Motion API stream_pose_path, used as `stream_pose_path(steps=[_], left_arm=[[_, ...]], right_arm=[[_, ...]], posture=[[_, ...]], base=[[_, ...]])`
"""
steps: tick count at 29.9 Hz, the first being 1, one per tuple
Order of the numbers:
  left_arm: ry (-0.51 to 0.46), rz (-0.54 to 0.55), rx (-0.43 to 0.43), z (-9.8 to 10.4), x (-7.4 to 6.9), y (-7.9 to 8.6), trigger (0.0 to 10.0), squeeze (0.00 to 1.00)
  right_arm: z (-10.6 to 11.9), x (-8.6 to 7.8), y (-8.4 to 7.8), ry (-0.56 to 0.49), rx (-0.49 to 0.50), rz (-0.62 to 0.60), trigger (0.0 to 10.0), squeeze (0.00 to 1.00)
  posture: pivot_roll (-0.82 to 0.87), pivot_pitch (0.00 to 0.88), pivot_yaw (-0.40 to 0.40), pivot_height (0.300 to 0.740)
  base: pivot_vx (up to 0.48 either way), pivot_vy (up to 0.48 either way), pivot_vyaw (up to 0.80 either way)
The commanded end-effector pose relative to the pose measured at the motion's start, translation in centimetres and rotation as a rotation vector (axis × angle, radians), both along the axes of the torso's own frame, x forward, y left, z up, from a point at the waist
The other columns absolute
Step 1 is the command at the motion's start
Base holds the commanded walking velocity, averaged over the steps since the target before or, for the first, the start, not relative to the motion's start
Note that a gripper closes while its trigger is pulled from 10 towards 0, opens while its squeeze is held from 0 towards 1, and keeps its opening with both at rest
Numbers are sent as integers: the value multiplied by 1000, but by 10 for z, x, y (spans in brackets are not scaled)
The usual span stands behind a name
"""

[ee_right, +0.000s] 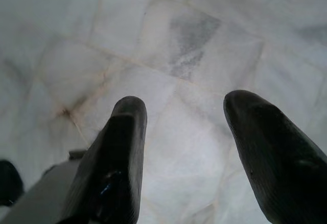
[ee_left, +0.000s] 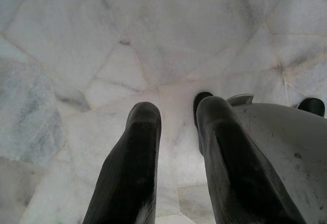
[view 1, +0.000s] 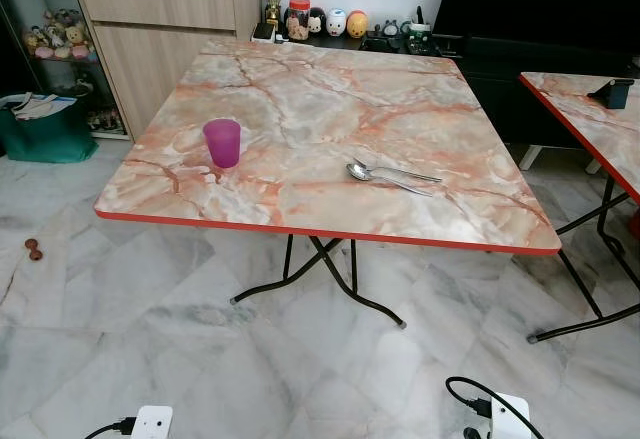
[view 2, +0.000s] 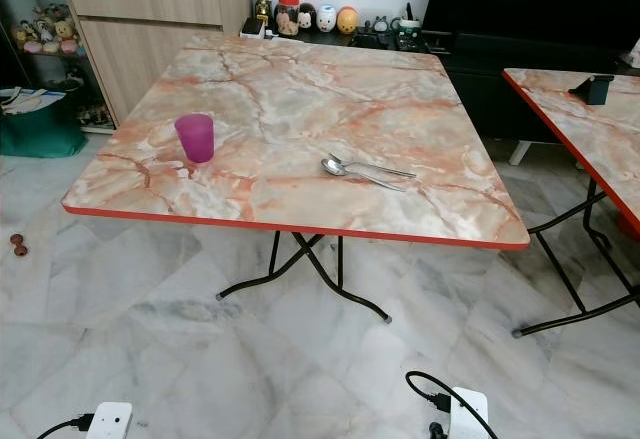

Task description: Setting the table

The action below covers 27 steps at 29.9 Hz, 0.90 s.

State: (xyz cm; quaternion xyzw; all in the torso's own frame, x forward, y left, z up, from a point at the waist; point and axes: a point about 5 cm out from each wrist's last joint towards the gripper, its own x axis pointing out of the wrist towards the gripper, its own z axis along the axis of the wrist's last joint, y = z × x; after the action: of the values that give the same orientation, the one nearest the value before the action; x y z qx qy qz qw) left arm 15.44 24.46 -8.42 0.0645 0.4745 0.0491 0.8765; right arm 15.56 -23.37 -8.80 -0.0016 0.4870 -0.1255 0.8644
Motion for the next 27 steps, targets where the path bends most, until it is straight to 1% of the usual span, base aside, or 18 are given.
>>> stream_pose_path(steps=[1, 3, 4, 6, 8, 11, 14, 27], left_arm=[[18, -6, -1, -2, -3, -1, 10000, 0], [21, -9, 2, -2, -3, -1, 10000, 0], [23, -11, 4, -2, -3, 0, 10000, 0], [23, -12, 5, -2, -3, 0, 10000, 0], [24, -13, 6, -2, -4, 0, 10000, 0], [25, -17, 9, -2, -4, 0, 10000, 0], [26, -19, 10, -2, -5, 0, 10000, 0], [32, -30, 12, -3, -7, 0, 10000, 0]], right_arm=[[-1, -3, 0, 15, 0, 22, 10000, 0], [-1, -2, 1, 6, 17, 28, 10000, 0], [-1, -2, 2, 7, 13, 47, 10000, 0], [-1, -3, 1, 5, 17, 46, 10000, 0], [-1, -5, -2, 3, 18, 39, 10000, 0], [-2, -3, 6, 1, 21, 45, 10000, 0], [-3, -3, 8, 3, 22, 55, 10000, 0], [-4, -6, 9, 5, 28, 58, 10000, 0]], posture=[[167, 0, -88, 707], [169, 0, -86, 707], [170, 0, -84, 707], [169, 0, -82, 707], [175, 0, -82, 707], [180, 0, -83, 707], [185, 0, -85, 707], [191, 0, -87, 707]], base=[[0, 0, 0], [0, 0, 0], [0, 0, 0], [0, 0, 0], [0, 270, 0], [0, 303, 0], [0, 305, 0], [0, 307, 0]])
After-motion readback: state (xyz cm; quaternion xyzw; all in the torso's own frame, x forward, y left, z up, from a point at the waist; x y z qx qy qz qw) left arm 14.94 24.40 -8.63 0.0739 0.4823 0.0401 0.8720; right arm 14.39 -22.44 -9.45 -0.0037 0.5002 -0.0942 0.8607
